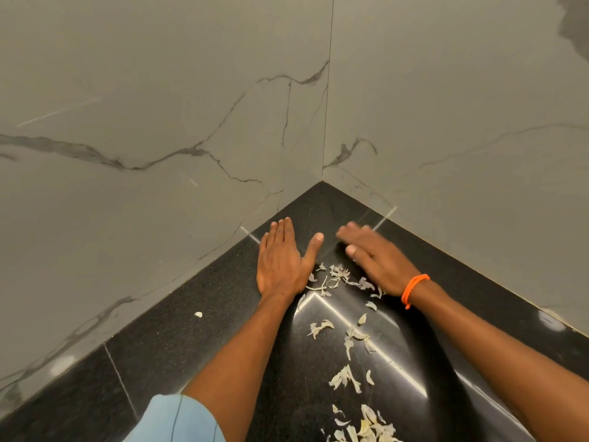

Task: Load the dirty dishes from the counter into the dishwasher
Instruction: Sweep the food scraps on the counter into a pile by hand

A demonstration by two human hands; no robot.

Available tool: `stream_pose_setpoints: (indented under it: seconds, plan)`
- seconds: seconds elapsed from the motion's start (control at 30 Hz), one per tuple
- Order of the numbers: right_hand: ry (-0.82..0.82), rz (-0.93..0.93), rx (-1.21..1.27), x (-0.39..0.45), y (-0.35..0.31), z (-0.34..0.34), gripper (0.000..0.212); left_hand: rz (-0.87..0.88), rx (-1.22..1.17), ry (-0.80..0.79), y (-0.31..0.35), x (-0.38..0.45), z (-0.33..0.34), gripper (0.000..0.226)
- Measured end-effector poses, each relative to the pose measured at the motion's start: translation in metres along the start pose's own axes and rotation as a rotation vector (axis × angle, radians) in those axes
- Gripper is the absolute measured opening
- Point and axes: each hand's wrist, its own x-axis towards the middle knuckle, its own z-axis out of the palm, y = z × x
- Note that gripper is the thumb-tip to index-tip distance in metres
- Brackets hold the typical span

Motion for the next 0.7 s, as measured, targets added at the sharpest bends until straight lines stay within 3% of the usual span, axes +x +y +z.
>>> stream_pose_setpoints:
  seconds: [0.13,0.4,0.57,0.7]
  plan:
    - [0.009,0.162,-0.183,0.037,0.025,-0.007,0.058,0.018,-0.013,0.009,-0.002,0.001,0.002,0.098]
    - [-0.169,-0.079,-0.294,0.015,-0.003,0.02,0.067,0.224,-0.069,-0.046,-0.008,0.004,0.002,0.092]
    - [-0.196,-0.125,-0.263,-0.027,-0.024,0.032,0.065,0.373,-0.127,-0.209,-0.011,-0.012,0.002,0.091]
    - [-0.202,-0.133,-0.246,-0.066,-0.044,0.042,0.067,0.413,-0.117,-0.25,-0.009,-0.048,0.001,0.089]
